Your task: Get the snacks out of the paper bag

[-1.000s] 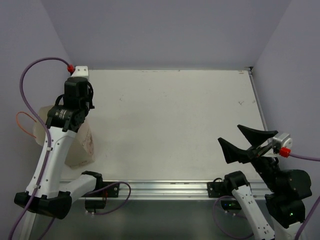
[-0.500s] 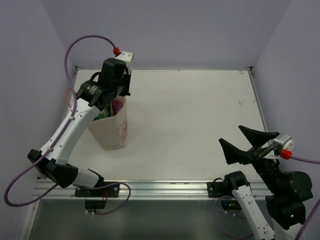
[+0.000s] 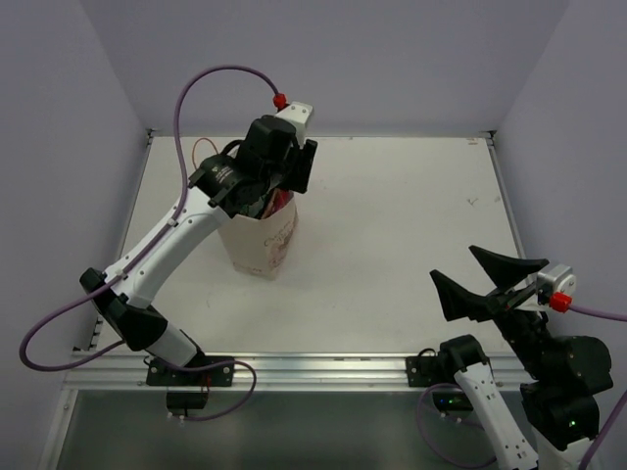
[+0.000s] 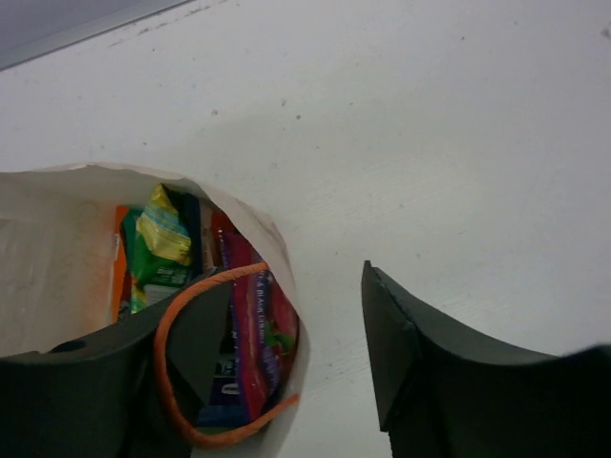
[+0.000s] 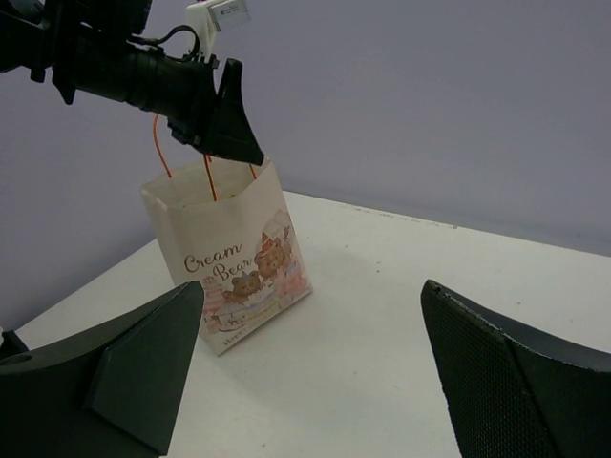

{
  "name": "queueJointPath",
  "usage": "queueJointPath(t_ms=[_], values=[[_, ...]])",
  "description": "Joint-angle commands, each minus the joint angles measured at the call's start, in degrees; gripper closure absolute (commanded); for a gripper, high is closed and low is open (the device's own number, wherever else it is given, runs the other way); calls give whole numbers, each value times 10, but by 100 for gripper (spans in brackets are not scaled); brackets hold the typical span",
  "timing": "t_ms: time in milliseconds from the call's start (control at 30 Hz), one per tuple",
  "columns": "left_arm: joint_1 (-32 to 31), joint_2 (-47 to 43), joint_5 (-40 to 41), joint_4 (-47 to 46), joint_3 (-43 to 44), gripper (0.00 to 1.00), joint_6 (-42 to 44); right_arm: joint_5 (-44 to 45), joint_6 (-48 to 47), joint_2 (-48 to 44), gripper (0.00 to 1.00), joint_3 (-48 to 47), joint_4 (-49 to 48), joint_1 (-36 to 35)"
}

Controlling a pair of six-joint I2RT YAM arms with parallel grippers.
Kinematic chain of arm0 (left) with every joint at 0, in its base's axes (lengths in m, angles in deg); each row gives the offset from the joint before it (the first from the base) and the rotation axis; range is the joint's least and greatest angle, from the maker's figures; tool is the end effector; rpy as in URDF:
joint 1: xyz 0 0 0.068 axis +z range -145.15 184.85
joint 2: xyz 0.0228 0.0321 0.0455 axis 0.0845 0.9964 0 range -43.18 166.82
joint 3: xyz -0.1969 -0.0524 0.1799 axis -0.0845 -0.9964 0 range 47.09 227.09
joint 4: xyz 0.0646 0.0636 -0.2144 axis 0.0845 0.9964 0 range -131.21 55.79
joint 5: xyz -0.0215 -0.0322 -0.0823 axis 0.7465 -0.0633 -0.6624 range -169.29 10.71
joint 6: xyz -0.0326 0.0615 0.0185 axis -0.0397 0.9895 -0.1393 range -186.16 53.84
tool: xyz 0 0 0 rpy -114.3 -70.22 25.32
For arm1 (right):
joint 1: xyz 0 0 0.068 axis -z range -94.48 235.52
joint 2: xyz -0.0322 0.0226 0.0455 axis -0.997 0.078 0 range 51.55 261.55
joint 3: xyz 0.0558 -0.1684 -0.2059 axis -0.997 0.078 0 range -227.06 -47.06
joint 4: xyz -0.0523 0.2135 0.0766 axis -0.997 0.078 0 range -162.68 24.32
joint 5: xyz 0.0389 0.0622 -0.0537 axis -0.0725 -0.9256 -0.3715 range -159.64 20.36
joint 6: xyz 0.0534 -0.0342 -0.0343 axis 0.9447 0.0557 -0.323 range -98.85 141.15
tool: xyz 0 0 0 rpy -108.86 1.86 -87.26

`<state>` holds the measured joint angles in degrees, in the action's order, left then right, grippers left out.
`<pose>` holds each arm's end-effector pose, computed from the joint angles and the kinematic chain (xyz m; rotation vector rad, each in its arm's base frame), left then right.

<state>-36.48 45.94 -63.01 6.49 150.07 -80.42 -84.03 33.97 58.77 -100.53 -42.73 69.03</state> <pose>0.2501 -0.1978 0.4129 0.3422 2.1187 -0.2617 -0.0134 0.0114 0.3797 -0.2607 1.2930 0.5982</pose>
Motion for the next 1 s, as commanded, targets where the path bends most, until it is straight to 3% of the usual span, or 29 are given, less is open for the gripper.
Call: queueJointPath(t_ms=[0, 67, 233, 400, 567, 700, 967], values=[[2, -22, 8, -31, 55, 34, -9, 9, -7, 4, 1, -16, 1, -2], [2, -30, -1, -30, 64, 20, -3, 8, -7, 8, 1, -17, 1, -2], [2, -47, -19, -27, 100, 10, 1, 10, -9, 15, 1, -23, 5, -2], [4, -69, 15, -41, 79, 9, 20, 12, -10, 16, 1, -24, 9, -2], [4, -47, -52, -38, 63, 11, -11, 13, -12, 19, 1, -28, 10, -2], [-1, -48, -86, -57, -5, 15, -38, 15, -14, 19, 1, -30, 13, -2], [-42, -85, -65, -86, -107, 14, -55, 4, -13, 17, 1, -20, 14, -2]])
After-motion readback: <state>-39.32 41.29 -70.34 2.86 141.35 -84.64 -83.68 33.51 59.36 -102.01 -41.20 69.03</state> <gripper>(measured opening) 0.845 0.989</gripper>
